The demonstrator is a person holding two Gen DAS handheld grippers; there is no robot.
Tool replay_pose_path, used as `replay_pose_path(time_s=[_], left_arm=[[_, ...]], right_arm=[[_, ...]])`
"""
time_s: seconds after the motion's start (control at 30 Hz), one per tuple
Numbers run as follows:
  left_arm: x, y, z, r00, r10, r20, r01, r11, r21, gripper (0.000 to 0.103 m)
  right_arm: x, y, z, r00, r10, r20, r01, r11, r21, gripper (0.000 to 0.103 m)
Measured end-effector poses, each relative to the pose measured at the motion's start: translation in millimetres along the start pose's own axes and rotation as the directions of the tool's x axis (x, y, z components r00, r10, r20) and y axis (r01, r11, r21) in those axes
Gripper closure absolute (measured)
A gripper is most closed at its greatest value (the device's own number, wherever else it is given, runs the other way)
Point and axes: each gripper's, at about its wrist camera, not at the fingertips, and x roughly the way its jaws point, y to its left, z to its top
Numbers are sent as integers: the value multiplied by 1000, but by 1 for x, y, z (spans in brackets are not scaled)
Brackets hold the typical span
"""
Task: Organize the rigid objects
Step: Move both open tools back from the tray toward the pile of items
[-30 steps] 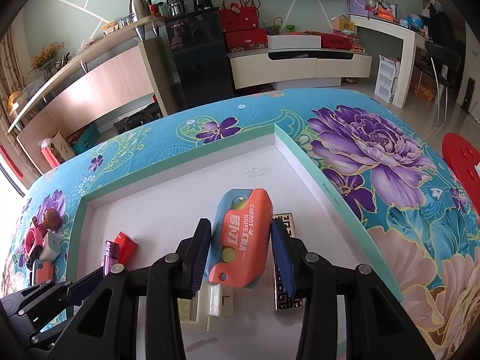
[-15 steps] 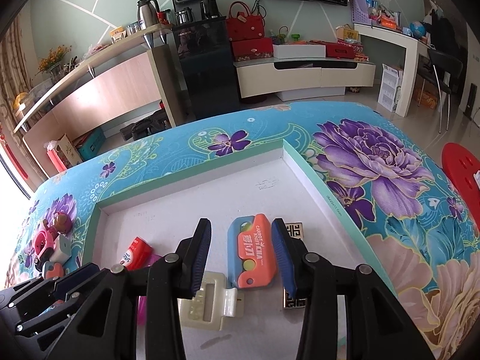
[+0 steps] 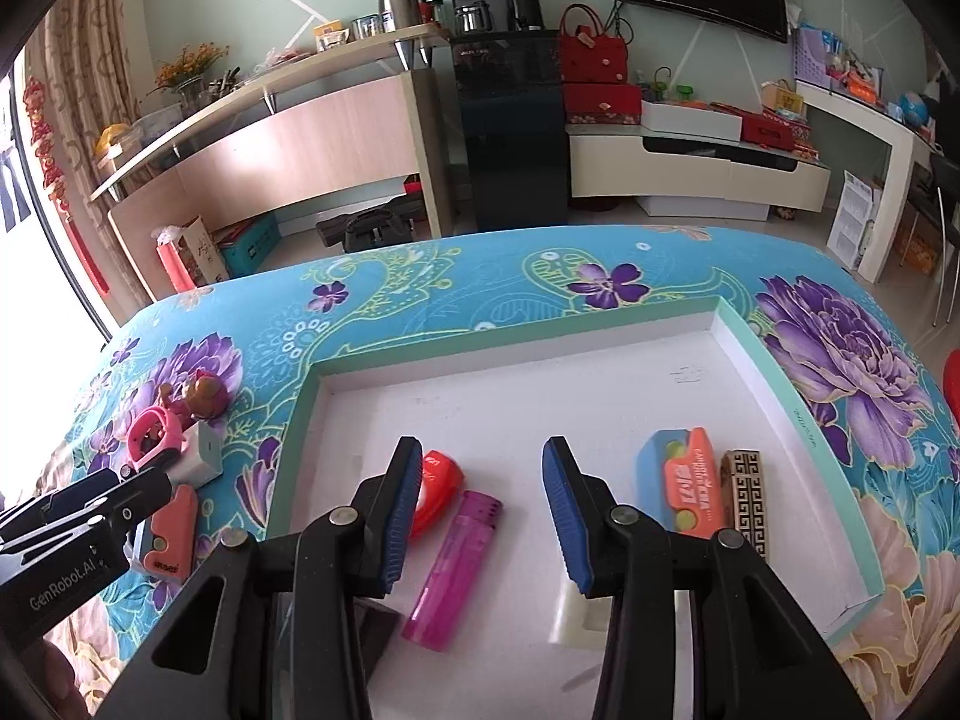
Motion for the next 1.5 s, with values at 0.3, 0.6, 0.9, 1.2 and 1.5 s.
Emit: replay_pose_path(time_s=[0.3, 0.6, 0.9, 1.2, 1.5], left_arm=[[-9, 36, -2, 998, 49, 26, -47, 996, -74, 19], [-12, 83, -6, 992, 116, 37, -108, 979, -175, 0], [-7, 127, -15, 984, 180, 12, -171, 950, -263, 0], [-7, 151, -20, 982, 191, 8, -178, 928, -327, 0], [-2, 158, -22, 984, 177, 6, -164, 924, -346, 0]], right_arm=[[7, 48, -7, 998, 56, -20, -58, 994, -93, 60], [17, 77, -15, 997, 67, -48, -73, 987, -144, 46], [21, 108, -22, 990, 132, -58, -139, 978, -157, 25], [21, 142, -29, 975, 211, -69, -220, 960, -171, 25], [30, 161, -38, 967, 231, -107, -248, 950, -188, 26]])
